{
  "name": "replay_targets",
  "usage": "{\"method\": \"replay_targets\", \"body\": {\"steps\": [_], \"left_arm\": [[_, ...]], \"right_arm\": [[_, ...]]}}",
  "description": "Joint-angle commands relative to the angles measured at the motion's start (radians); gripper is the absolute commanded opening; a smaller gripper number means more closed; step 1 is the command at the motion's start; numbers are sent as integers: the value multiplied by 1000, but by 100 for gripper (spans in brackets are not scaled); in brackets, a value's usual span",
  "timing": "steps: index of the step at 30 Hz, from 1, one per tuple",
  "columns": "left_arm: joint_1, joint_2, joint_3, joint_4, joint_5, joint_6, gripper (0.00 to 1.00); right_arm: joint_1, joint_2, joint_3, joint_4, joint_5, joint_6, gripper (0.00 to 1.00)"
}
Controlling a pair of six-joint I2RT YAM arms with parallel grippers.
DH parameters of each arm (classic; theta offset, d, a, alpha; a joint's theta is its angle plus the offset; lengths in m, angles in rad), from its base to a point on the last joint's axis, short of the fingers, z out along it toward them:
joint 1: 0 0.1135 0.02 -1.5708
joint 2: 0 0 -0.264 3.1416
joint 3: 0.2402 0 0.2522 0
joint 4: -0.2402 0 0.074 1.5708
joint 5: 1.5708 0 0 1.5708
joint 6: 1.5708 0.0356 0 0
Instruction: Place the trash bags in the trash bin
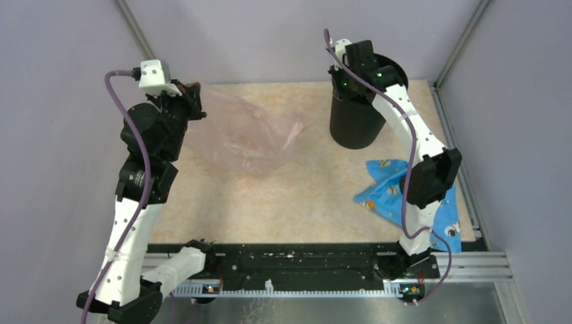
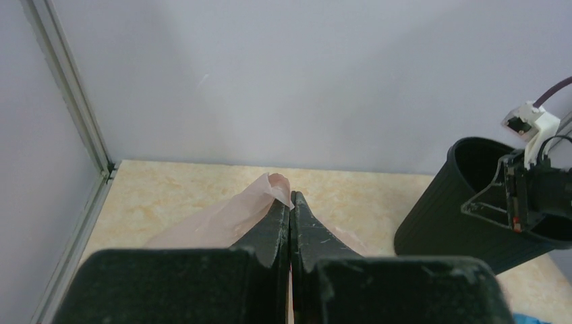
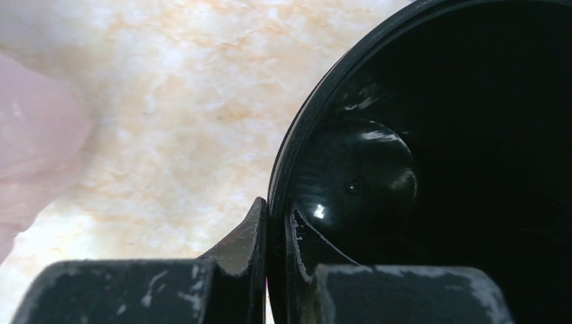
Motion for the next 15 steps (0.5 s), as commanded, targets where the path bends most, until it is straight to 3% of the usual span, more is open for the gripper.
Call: {"method": "replay_targets", "body": {"steps": [1, 8, 15], "left_arm": [[-2, -24, 31, 119, -10, -25, 0], [-2, -39, 32, 165, -14, -45, 0], [-2, -52, 36, 167, -21, -42, 0]], "right_arm": [[43, -141, -49, 50, -124, 154, 0], [141, -259, -242, 168, -194, 284, 0], [265, -297, -327, 197, -141, 316, 0]]}}
